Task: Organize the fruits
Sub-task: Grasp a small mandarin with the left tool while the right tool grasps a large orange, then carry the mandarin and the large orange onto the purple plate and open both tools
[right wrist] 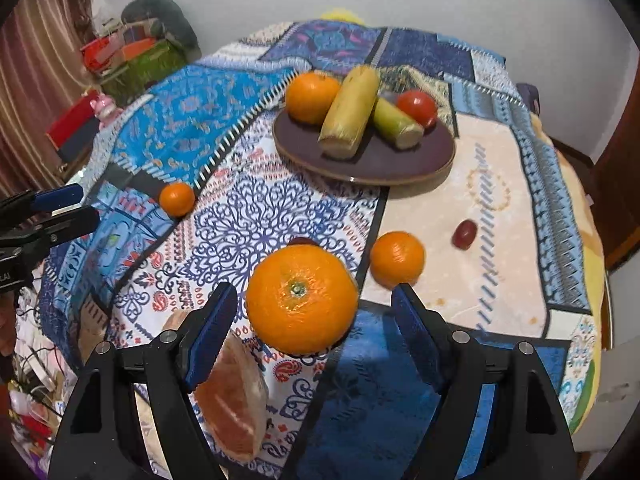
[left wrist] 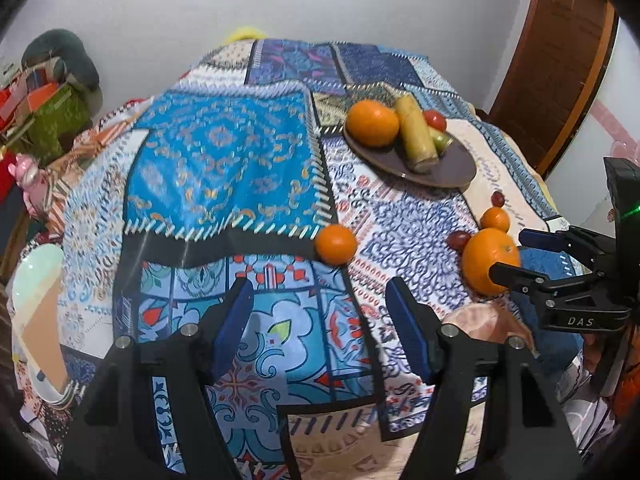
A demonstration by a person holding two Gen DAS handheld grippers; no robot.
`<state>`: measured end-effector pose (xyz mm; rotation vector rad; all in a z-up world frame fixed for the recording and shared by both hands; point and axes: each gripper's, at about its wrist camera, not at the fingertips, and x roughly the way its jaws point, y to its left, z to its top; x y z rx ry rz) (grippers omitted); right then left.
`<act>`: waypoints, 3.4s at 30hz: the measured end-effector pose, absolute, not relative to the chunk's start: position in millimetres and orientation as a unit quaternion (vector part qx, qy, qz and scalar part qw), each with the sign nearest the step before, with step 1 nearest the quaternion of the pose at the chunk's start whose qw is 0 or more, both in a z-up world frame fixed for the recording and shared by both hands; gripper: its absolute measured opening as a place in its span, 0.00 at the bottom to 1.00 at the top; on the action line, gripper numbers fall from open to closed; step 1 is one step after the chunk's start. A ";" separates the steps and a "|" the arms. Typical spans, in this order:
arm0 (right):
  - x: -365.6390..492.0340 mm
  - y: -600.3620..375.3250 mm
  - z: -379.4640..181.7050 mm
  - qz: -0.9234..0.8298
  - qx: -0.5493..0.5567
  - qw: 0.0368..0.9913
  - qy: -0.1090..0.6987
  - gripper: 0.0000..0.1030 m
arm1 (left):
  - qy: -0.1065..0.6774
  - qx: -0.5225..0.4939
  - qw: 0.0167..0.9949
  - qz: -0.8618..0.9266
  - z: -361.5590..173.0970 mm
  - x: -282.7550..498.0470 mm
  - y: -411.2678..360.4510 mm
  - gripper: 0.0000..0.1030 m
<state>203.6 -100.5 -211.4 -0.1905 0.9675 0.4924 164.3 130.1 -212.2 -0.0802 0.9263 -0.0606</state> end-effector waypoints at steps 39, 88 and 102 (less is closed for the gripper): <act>222.6 -146.2 -182.4 0.209 -0.052 0.876 0.432 0.61 | 0.452 -0.053 0.888 -0.060 -222.3 233.3 112.4 0.33; 329.8 -112.2 -209.0 0.267 -0.089 0.864 0.418 0.61 | 0.455 -0.039 0.886 -0.082 -232.7 347.9 52.3 0.33; 330.7 -114.3 -215.5 0.269 -0.080 0.858 0.430 0.62 | 0.462 -0.045 0.883 -0.076 -237.2 347.6 53.2 0.33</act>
